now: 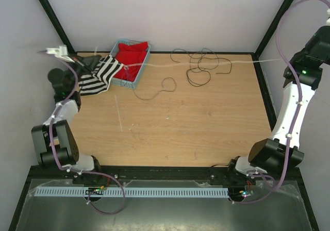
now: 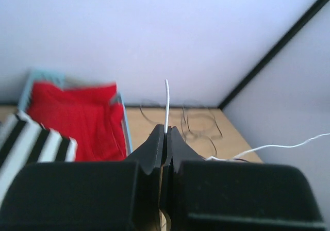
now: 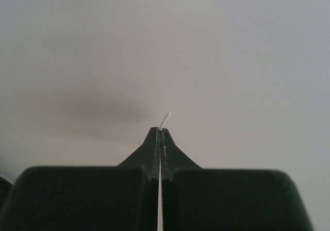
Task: Zip-tie the wires
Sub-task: Untie the cable at the center of the board.
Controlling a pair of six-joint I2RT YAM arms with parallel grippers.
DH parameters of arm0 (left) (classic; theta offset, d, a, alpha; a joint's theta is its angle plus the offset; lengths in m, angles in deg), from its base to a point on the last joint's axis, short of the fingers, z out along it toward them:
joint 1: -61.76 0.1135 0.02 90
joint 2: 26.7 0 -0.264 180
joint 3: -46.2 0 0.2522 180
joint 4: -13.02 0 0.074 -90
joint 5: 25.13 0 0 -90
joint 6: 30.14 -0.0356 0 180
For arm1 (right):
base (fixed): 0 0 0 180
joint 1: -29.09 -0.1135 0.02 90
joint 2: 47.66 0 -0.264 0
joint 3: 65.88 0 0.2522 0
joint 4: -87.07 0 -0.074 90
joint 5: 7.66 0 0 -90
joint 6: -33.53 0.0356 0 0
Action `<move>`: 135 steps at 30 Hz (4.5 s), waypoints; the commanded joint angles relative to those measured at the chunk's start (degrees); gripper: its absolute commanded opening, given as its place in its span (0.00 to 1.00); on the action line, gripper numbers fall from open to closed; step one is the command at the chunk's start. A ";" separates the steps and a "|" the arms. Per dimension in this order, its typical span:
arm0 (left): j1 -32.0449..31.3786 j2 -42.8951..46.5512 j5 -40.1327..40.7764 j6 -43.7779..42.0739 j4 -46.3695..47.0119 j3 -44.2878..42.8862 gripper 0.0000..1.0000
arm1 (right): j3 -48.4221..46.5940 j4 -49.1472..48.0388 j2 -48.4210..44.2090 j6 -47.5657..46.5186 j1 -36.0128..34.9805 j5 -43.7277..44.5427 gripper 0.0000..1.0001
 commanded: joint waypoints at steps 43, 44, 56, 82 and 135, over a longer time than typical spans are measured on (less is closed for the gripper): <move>-45.38 -6.81 19.88 -33.46 -35.00 -36.68 0.00 | 33.38 1.82 -15.13 42.02 1.20 -67.96 0.78; -46.20 -7.03 21.11 -34.44 -35.80 -37.01 0.00 | 33.70 1.49 -15.78 42.55 -0.69 -68.65 0.79; -54.80 -8.83 33.03 -39.70 -45.57 -41.99 0.00 | 49.35 -24.19 -26.27 63.31 -23.19 -78.20 0.79; -58.90 -7.91 40.17 -42.68 -49.85 -43.76 0.00 | 52.12 -24.28 -13.31 58.02 -48.04 -60.36 0.56; -18.92 7.70 59.42 -38.57 -65.98 -30.47 0.00 | 43.06 7.43 -20.68 28.56 2.68 -22.51 0.00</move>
